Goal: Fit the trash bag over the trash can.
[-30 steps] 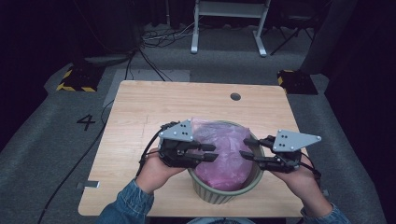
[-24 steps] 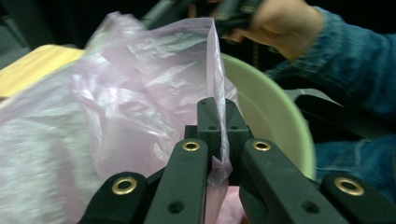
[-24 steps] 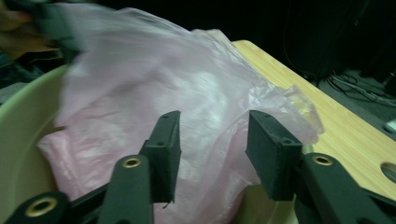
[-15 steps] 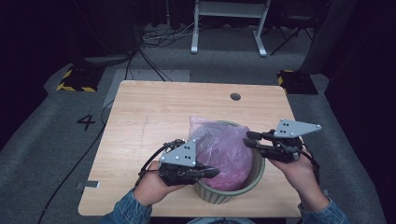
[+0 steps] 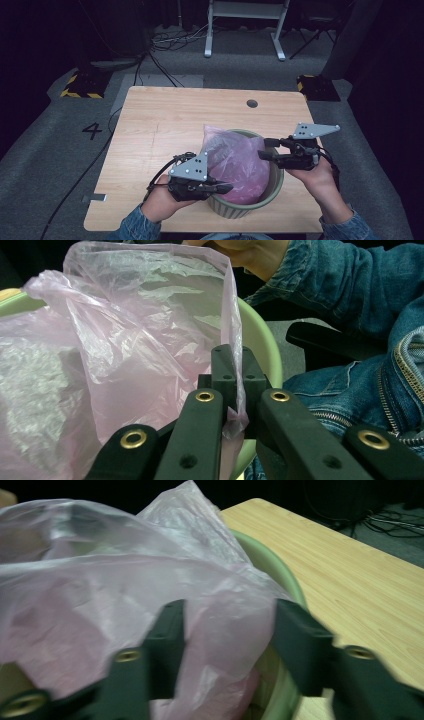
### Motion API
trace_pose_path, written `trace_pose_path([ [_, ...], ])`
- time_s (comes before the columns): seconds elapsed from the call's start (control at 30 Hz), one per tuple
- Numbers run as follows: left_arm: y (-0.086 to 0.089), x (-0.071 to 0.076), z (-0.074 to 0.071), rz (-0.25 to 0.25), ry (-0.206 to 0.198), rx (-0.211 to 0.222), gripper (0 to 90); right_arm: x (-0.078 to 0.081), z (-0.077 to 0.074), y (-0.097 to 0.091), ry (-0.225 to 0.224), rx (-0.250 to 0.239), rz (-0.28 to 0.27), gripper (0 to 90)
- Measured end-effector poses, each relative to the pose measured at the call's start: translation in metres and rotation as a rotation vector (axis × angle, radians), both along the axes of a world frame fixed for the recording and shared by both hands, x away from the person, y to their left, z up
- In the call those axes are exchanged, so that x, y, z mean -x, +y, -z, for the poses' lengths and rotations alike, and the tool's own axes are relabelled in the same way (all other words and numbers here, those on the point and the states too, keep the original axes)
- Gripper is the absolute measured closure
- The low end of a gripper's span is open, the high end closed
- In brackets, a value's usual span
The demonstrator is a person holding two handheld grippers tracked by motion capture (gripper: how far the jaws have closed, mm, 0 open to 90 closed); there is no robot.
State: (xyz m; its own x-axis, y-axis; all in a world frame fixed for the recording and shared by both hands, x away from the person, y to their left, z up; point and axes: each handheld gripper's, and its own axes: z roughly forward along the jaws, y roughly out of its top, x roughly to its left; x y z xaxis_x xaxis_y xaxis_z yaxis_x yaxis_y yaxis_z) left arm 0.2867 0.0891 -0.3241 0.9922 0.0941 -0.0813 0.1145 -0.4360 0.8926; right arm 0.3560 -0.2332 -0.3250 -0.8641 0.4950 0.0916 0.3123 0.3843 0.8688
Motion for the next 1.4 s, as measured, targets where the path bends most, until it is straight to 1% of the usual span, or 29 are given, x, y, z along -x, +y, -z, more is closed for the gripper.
trace_pose_path([
  [0.03,0.001,0.0,0.0,-0.003,0.002,0.001,89.6,0.001,-0.001,0.001,-0.016,0.01,-0.012,71.7],
  [0.1,0.003,-0.001,0.0,-0.01,-0.001,0.007,89.5,0.005,-0.002,0.002,-0.055,0.02,-0.02,84.4],
  [0.13,0.004,-0.001,-0.001,-0.021,0.001,0.013,89.4,0.008,-0.004,0.002,-0.081,0.025,-0.022,88.5],
  [0.17,0.006,-0.001,-0.002,-0.037,-0.001,0.018,87.5,0.01,-0.005,0.003,-0.111,0.031,-0.026,90.0],
  [0.27,0.011,-0.003,-0.004,-0.083,-0.019,0.039,73.0,0.02,-0.011,0.003,-0.213,0.039,-0.042,90.0],
  [0.3,0.013,-0.003,-0.004,-0.093,-0.018,0.046,67.5,0.024,-0.013,0.003,-0.248,0.045,-0.041,90.0],
  [0.37,0.018,-0.004,-0.006,-0.106,-0.027,0.057,60.4,0.03,-0.015,0.002,-0.309,0.046,-0.051,90.0],
  [0.4,0.02,-0.004,-0.007,-0.112,-0.032,0.067,57.1,0.032,-0.017,0.001,-0.328,0.046,-0.051,90.0],
  [0.47,0.024,-0.004,-0.011,-0.121,-0.038,0.082,54.2,0.036,-0.019,-0.001,-0.347,0.038,-0.051,90.0],
  [0.5,0.026,-0.004,-0.012,-0.127,-0.042,0.088,54.1,0.037,-0.02,-0.002,-0.348,0.034,-0.051,90.0],
  [0.57,0.03,-0.004,-0.015,-0.12,-0.042,0.097,55.9,0.037,-0.021,-0.004,-0.34,0.028,-0.041,90.0],
  [0.6,0.031,-0.003,-0.016,-0.106,-0.047,0.099,63.0,0.037,-0.021,-0.005,-0.323,0.024,-0.037,90.0],
  [0.63,0.031,-0.001,-0.016,-0.099,-0.06,0.097,71.6,0.035,-0.02,-0.007,-0.301,0.011,-0.036,86.5],
  [0.67,0.031,0.002,-0.016,-0.094,-0.072,0.086,77.7,0.033,-0.019,-0.009,-0.28,-0.009,-0.023,78.3],
  [0.7,0.03,0.004,-0.015,-0.087,-0.082,0.075,81.9,0.031,-0.018,-0.01,-0.248,-0.029,-0.012,69.7],
  [0.73,0.029,0.006,-0.015,-0.079,-0.093,0.065,84.9,0.028,-0.017,-0.011,-0.213,-0.054,-0.02,58.1],
  [0.77,0.028,0.008,-0.014,-0.072,-0.097,0.061,86.8,0.026,-0.015,-0.012,-0.186,-0.072,-0.024,49.6],
  [0.83,0.027,0.011,-0.013,-0.053,-0.099,0.056,88.8,0.024,-0.012,-0.011,-0.161,-0.088,-0.024,37.1],
  [0.87,0.026,0.012,-0.012,-0.043,-0.099,0.056,89.1,0.024,-0.011,-0.009,-0.155,-0.079,-0.025,33.5],
  [0.93,0.025,0.014,-0.012,-0.025,-0.105,0.055,89.3,0.023,-0.009,-0.004,-0.136,-0.056,-0.017,29.3],
  [1.0,0.024,0.016,-0.012,-0.008,-0.108,0.051,89.3,0.022,-0.008,0.0,-0.115,-0.042,-0.018,32.2],
  [1.07,0.023,0.018,-0.012,0.002,-0.109,0.045,89.3,0.021,-0.006,0.002,-0.105,-0.031,-0.015,36.9],
  [1.1,0.023,0.019,-0.011,0.003,-0.109,0.043,89.3,0.019,-0.006,0.003,-0.094,-0.028,-0.013,42.0],
  [1.17,0.023,0.019,-0.011,0.007,-0.108,0.044,89.3,0.016,-0.004,0.003,-0.053,-0.033,-0.026,56.5],
  [1.23,0.023,0.019,-0.011,0.011,-0.107,0.047,89.2,0.015,-0.003,0.004,-0.024,-0.02,-0.037,72.6],
  [1.3,0.024,0.018,-0.01,0.014,-0.106,0.048,89.2,0.015,-0.003,0.006,-0.038,-0.002,-0.039,86.1],
  [1.33,0.024,0.018,-0.01,0.012,-0.106,0.048,89.2,0.016,-0.003,0.006,-0.047,0.001,-0.034,89.6],
  [1.37,0.024,0.018,-0.01,0.005,-0.105,0.049,88.8,0.017,-0.004,0.006,-0.062,0.001,-0.031,90.0],
  [1.4,0.025,0.017,-0.009,-0.005,-0.103,0.051,86.3,0.018,-0.005,0.005,-0.081,0.0,-0.027,90.0],
])
